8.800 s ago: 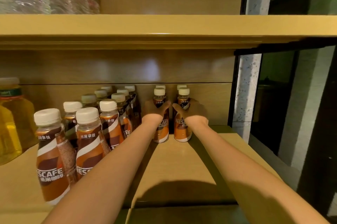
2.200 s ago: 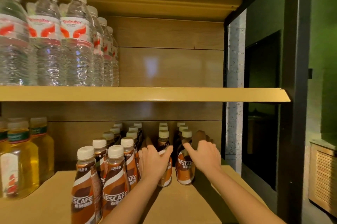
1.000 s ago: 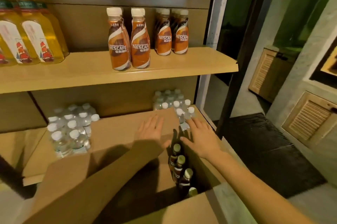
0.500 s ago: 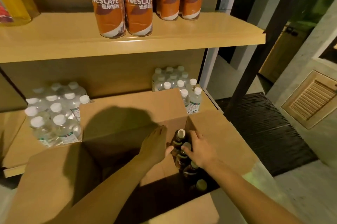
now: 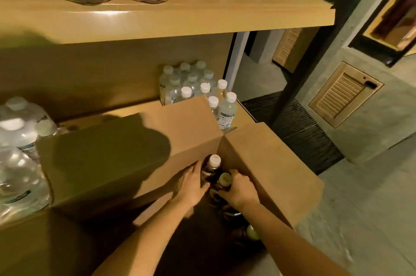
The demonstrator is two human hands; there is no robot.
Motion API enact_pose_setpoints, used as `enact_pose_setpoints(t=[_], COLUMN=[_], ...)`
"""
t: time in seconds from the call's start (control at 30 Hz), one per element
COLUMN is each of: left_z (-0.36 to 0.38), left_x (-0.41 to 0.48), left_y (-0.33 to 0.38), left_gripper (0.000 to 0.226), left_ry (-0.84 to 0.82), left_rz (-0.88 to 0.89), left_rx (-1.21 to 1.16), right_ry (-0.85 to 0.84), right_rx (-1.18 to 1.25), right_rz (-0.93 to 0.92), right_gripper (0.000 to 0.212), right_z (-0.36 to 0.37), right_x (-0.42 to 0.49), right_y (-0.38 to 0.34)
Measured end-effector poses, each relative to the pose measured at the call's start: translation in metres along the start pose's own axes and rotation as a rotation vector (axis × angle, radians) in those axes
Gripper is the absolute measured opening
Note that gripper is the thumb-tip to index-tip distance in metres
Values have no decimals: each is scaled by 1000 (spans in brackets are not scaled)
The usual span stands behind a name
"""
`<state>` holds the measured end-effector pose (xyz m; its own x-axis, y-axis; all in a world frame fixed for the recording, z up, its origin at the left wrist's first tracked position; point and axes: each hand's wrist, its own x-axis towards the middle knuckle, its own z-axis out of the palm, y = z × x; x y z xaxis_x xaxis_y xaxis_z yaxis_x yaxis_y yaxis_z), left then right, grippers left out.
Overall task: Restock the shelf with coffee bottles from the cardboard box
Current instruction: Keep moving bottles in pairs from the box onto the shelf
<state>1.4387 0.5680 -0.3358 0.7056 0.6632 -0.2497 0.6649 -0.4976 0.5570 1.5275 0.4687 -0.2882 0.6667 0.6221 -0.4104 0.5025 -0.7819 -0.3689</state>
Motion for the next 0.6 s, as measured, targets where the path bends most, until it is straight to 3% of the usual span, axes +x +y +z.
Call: enact_pose_setpoints(t=[0.2, 0.4, 0.6], left_z=[23, 36, 38], left_x=[17, 27, 36], left_y=[-5, 6, 9], left_gripper=[63, 61, 59], left_ry=[73, 135, 164], left_rz=[72, -8, -17], left_rx=[-63, -77, 41], right_ry=[-6, -36, 1], right_rx=[73, 8, -56], right_rz=[81, 67, 78], right_gripper=[64, 44, 52], right_z=[12, 19, 28], right_x=[19, 30, 30], right_y=[1, 3, 5])
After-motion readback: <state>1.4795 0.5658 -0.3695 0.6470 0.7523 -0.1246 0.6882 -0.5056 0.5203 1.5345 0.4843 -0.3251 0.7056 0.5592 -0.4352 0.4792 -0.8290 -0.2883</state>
